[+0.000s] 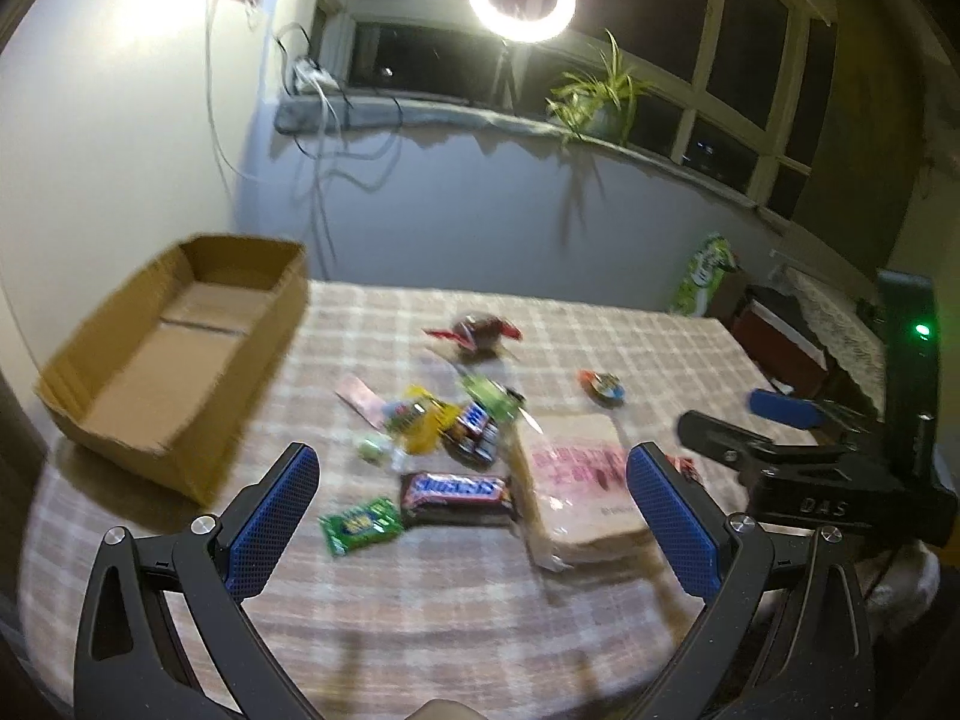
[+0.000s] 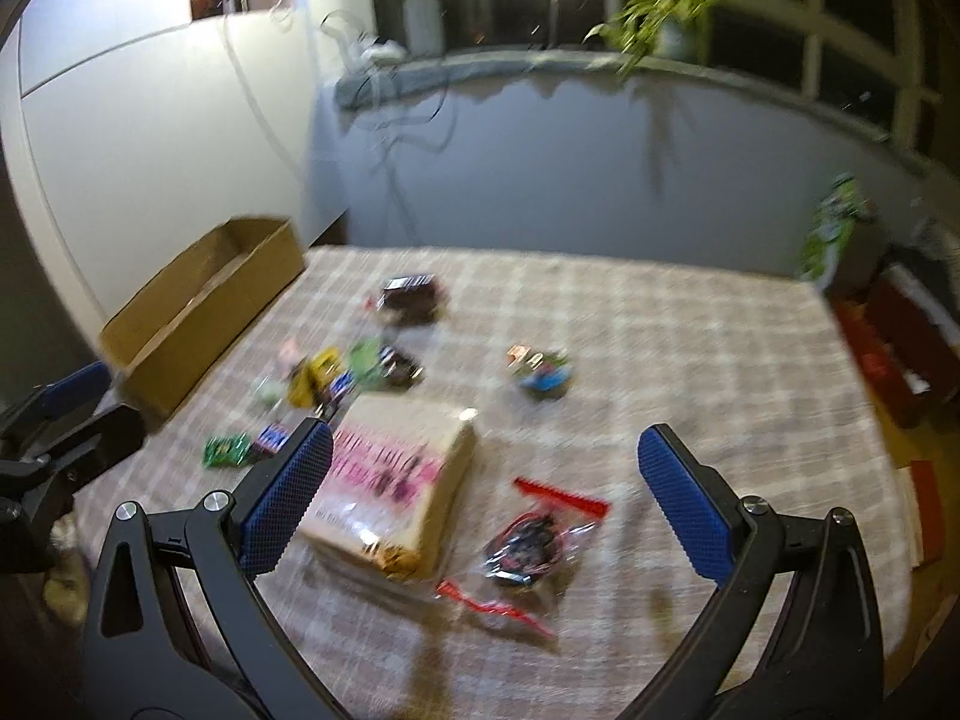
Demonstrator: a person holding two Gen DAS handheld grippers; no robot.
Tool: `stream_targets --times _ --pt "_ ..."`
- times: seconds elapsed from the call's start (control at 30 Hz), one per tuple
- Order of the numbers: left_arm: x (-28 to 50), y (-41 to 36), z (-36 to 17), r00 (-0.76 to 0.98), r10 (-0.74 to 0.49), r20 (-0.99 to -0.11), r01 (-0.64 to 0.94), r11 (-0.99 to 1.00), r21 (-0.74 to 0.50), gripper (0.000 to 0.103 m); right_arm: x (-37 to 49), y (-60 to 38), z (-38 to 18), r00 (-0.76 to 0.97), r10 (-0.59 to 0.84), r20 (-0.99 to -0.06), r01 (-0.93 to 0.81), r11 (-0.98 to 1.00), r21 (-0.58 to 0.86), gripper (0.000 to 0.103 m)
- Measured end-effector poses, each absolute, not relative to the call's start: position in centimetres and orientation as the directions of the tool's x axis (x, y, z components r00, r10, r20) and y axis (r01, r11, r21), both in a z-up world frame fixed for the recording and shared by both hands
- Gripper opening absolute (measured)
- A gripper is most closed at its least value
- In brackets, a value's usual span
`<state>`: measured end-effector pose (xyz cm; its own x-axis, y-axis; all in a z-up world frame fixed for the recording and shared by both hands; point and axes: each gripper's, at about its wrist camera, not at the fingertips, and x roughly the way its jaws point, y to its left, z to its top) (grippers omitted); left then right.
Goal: Organize snacks
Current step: 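Lower the right gripper onto the bagged bread loaf and close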
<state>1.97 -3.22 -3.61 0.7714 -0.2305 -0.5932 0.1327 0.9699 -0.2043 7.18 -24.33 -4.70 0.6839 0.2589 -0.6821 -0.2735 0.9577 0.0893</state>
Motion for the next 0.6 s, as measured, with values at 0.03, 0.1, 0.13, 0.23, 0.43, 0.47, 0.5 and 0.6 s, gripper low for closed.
stream_targets --times 0.03,0.1,0.13,0.23,0.43,0.47,0.5,0.6 --pt "2.1 -3.4 -4.0 0.758 -0.251 -0.603 0.143 0.965 -0.221 0.1 7.5 -24.3 -5.1 0.665 0.272 -0.695 -0.287 0.953 0.098 0.103" --pt "2.4 -3.7 -4.8 0.726 -0.294 -0.622 0.16 0.952 -0.262 0.099 8.1 -24.1 -5.7 0.637 0.285 -0.716 -0.308 0.946 0.103 0.103" --pt "2.6 -3.7 -5.1 0.715 -0.307 -0.628 0.167 0.947 -0.274 0.098 8.3 -24.0 -6.0 0.618 0.298 -0.728 -0.322 0.94 0.112 0.103" --pt "3.1 -4.1 -6.1 0.672 -0.357 -0.65 0.187 0.93 -0.317 0.09 9.0 -23.6 -6.5 0.552 0.367 -0.749 -0.369 0.913 0.175 0.103" --pt "4.1 -4.4 -7.8 0.599 -0.435 -0.672 0.199 0.894 -0.402 0.079 10.6 -23.0 -7.3 0.44 0.457 -0.773 -0.419 0.866 0.273 0.096" --pt "4.2 -4.4 -8.0 0.591 -0.442 -0.675 0.2 0.891 -0.409 0.077 10.9 -23.0 -7.5 0.42 0.473 -0.775 -0.419 0.858 0.296 0.095" --pt "4.3 -4.4 -8.3 0.58 -0.45 -0.678 0.2 0.886 -0.417 0.076 11.2 -23.0 -7.7 0.399 0.49 -0.775 -0.417 0.85 0.323 0.092" --pt "4.6 -4.6 -8.9 0.55 -0.476 -0.686 0.203 0.873 -0.444 0.071 12.0 -23.0 -8.4 0.348 0.521 -0.779 -0.409 0.833 0.373 0.081"
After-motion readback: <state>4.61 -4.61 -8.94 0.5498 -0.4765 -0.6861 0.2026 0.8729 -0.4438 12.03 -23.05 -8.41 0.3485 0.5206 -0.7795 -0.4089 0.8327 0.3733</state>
